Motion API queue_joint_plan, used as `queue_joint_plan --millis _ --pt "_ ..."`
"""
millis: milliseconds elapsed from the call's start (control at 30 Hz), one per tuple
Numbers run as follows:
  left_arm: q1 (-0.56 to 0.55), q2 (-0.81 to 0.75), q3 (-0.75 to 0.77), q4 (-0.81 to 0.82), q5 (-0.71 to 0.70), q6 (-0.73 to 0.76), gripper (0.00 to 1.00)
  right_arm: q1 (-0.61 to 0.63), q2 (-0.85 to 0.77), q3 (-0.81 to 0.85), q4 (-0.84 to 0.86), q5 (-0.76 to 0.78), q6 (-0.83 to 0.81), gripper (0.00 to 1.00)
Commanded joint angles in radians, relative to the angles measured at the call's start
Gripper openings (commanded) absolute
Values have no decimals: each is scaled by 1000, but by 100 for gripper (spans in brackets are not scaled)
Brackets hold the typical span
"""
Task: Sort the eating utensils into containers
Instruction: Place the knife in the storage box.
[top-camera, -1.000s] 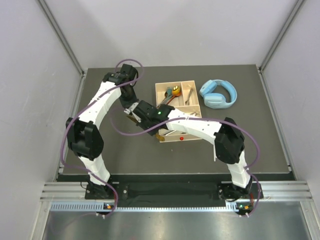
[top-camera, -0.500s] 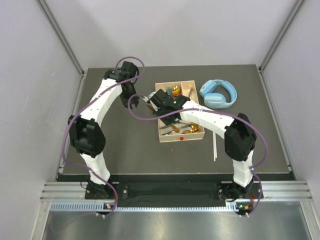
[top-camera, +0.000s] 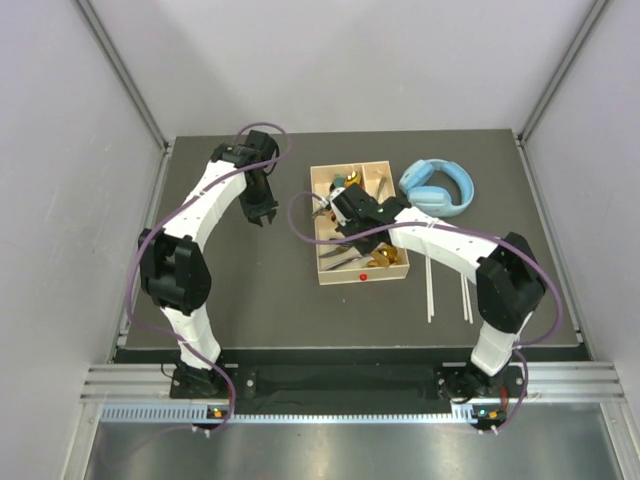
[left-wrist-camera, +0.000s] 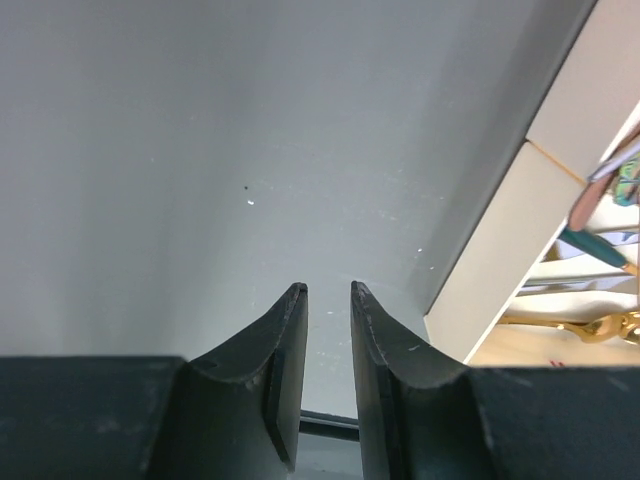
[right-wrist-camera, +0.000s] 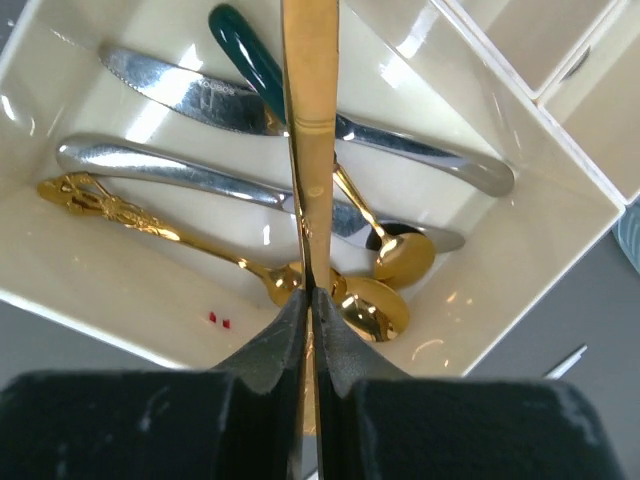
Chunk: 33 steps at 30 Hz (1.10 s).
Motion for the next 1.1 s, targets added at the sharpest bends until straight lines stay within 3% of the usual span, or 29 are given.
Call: queue_joint_plan --millis 0,400,567,667,767,800,900,1067 --pt "-1 -39 -39 14 -7 10 29 -26 -102 -66 74 12 -45 0" --pt "-1 -56 -70 17 -14 16 29 -44 -112 -46 68 55 -50 0" --pt "0 -58 -77 18 -20 14 29 -121 -179 -19 80 105 -24 0" --pt "2 -65 -86 26 -23 10 30 -176 -220 12 82 130 15 18" --pt "9 -88 -122 59 -12 5 31 -225 -268 32 80 127 38 23" --pt "12 -94 -129 67 -6 8 31 -237 -280 33 77 122 42 39" --pt "14 -102 -159 75 0 11 31 -311 -312 49 39 86 99 59" --pt "14 -110 -186 76 11 25 31 -440 -351 18 -37 23 131 65"
